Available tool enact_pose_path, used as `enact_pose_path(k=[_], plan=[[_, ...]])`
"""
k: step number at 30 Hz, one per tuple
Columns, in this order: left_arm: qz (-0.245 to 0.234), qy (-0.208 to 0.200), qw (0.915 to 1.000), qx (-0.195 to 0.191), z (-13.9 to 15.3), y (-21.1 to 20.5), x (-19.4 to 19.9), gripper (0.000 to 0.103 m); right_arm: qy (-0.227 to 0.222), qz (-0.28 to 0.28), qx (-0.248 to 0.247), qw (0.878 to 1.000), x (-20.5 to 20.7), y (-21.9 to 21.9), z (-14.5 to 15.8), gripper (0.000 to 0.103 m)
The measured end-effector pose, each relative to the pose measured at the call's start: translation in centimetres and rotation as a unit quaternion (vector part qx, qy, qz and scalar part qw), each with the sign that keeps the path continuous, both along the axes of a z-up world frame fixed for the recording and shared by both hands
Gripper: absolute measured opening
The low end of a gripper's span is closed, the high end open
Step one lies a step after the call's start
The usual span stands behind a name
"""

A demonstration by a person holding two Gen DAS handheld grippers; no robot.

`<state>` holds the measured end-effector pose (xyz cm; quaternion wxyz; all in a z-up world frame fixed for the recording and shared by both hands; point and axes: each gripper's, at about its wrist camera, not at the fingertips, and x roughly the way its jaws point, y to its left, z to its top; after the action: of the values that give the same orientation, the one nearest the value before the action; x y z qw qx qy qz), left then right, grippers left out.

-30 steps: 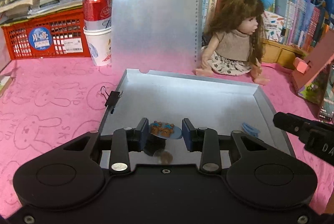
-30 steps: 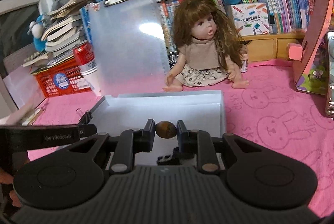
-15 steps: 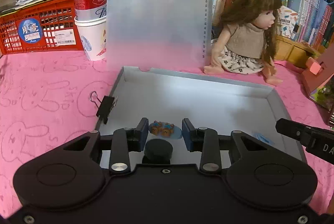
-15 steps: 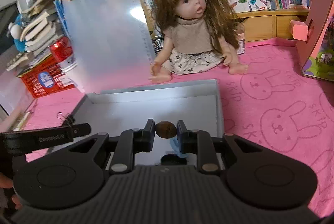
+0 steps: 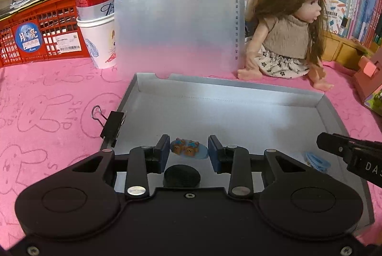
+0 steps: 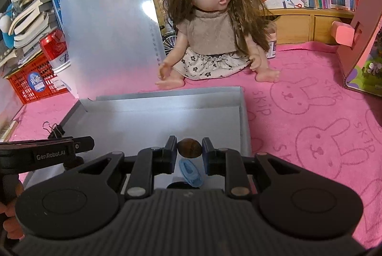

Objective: Organize rigid objects
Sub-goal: 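Carry the patterned disc and brown nut over the white box with both tools, then open the left tool to drop the disc while the right tool releases the nut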

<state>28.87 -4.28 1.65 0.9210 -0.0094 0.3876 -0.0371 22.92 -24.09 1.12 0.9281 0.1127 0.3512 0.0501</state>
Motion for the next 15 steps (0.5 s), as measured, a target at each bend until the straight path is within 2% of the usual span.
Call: enact_pose_path(k=[15], plan=[[-0.002, -0.001, 0.9998, 0.021, -1.3, -0.5, -0.1, 0.034, 0.008, 0.000, -0.015, 1.000, 0.3, 0.2, -1.3, 0.028]])
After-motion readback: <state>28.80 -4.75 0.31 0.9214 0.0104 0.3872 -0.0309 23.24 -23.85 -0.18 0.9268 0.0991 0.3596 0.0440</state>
